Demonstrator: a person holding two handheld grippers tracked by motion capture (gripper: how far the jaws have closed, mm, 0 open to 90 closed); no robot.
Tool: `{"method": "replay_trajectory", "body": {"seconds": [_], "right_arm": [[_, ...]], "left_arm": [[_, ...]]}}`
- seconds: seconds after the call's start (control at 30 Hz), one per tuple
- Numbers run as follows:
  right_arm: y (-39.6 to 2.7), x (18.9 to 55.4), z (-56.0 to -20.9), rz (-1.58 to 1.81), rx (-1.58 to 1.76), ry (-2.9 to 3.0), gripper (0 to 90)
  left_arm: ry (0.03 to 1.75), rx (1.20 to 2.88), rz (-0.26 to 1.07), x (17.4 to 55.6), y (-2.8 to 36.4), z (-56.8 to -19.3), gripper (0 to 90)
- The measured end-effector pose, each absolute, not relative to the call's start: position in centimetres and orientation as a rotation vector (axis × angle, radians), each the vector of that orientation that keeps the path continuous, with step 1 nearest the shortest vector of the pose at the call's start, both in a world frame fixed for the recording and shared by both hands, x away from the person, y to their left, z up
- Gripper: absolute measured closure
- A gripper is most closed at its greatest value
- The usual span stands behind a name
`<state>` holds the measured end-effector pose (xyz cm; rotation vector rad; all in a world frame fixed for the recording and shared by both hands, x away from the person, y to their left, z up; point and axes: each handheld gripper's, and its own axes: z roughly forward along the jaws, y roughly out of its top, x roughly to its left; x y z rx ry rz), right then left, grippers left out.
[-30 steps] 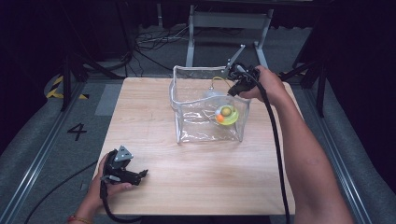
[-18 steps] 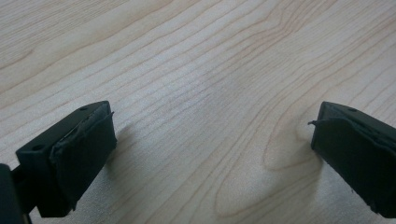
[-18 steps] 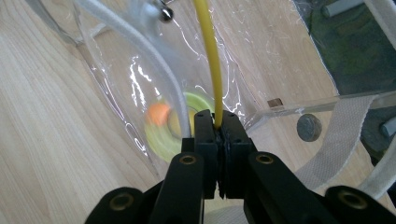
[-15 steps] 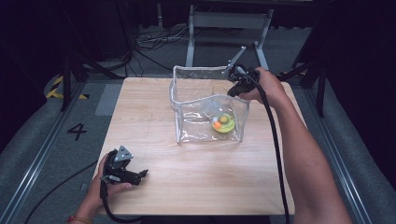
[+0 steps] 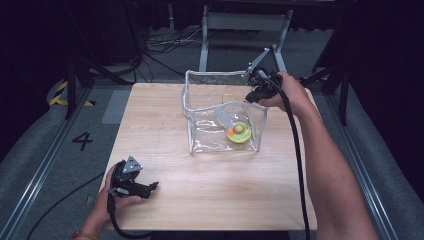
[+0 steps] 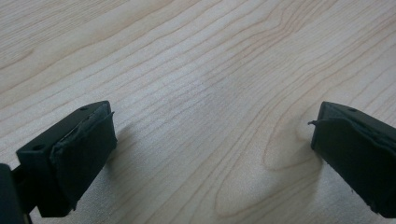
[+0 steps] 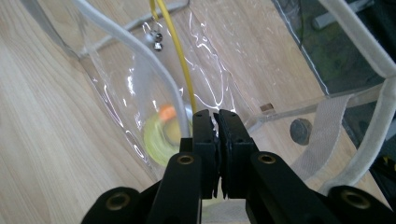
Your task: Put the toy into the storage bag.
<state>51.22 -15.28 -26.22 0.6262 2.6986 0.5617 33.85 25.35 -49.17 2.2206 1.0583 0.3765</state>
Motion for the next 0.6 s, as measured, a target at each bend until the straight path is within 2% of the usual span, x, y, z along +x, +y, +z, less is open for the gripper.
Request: {"method": "replay_trajectory", "body": {"seconds": [0.13,0.33,0.53,0.6], "right_arm": [[-15.6,50.9,-25.9,0.635,0.634,2.685,87.9],[-15.7,50.3,-25.6,0.664,0.633,2.658,85.2],[-16.4,49.8,-24.9,0.714,0.643,2.616,79.8],[-16.7,49.5,-24.7,0.714,0.667,2.581,75.6]], "left_arm": [[1.058,2.22,0.377,33.8,25.4,-49.2,0.3],[1.058,2.221,0.377,33.8,25.4,-49.2,0.3],[1.058,2.22,0.377,33.8,25.4,-49.2,0.3],[1.056,2.221,0.379,33.9,25.4,-49.2,0.3]]}}
